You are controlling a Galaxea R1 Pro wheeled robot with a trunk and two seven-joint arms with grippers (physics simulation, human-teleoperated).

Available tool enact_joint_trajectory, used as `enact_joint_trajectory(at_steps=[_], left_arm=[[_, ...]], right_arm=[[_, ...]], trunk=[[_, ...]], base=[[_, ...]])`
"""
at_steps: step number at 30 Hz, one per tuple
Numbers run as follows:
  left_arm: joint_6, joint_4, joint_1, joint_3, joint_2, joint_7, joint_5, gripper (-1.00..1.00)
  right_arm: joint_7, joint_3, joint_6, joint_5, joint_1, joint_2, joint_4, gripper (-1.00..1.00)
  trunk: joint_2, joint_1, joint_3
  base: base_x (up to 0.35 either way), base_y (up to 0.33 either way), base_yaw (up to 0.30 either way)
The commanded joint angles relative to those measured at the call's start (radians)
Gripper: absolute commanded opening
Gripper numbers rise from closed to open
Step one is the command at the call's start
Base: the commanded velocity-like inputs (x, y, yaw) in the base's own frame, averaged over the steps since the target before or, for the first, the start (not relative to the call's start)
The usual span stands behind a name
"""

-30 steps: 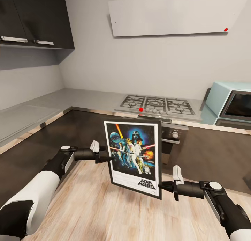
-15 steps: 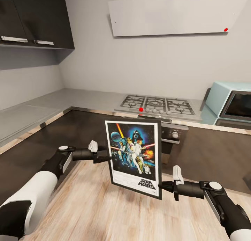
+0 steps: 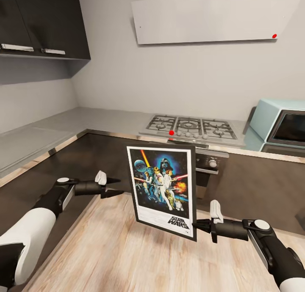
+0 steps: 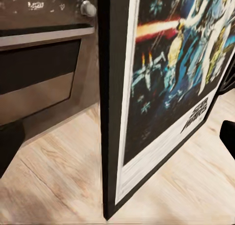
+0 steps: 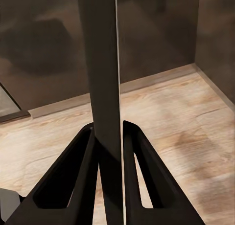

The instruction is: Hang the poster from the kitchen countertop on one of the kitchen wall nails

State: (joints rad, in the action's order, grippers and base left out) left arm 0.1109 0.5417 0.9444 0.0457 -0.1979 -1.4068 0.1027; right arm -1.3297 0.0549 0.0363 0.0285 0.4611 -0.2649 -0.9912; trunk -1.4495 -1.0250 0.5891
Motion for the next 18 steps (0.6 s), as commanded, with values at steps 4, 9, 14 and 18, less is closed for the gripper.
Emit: enact_joint_trajectory(at_steps=[4, 9, 14, 18], left_arm=[[0.000, -0.037, 0.000, 0.005, -0.013, -0.005, 0.007, 1.00], [-0.078, -0.115, 0.000, 0.005, -0.024, -0.001, 0.006, 1.00], [-0.134, -0.207, 0.000, 0.005, -0.023, 0.082, 0.004, 1.00], [-0.216, -0.328, 0.000, 0.005, -0.013, 0.173, -0.006, 1.00]], right_arm=[[-0.009, 0.004, 0.007, 0.001, 0.001, -0.002, -0.004, -1.00], [-0.029, 0.011, 0.007, -0.002, 0.001, -0.008, -0.013, -1.00], [-0.045, 0.020, 0.012, -0.004, -0.001, -0.012, -0.046, -1.00], [-0.046, 0.099, 0.019, -0.005, -0.003, -0.012, -0.062, -1.00]], trunk=[[-0.001, 0.000, 0.001], [-0.001, 0.000, 0.001], [-0.001, 0.000, 0.001], [-0.001, 0.000, 0.001]], base=[[0.000, 0.000, 0.000], [0.000, 0.000, 0.000], [0.000, 0.000, 0.000], [0.000, 0.000, 0.000]])
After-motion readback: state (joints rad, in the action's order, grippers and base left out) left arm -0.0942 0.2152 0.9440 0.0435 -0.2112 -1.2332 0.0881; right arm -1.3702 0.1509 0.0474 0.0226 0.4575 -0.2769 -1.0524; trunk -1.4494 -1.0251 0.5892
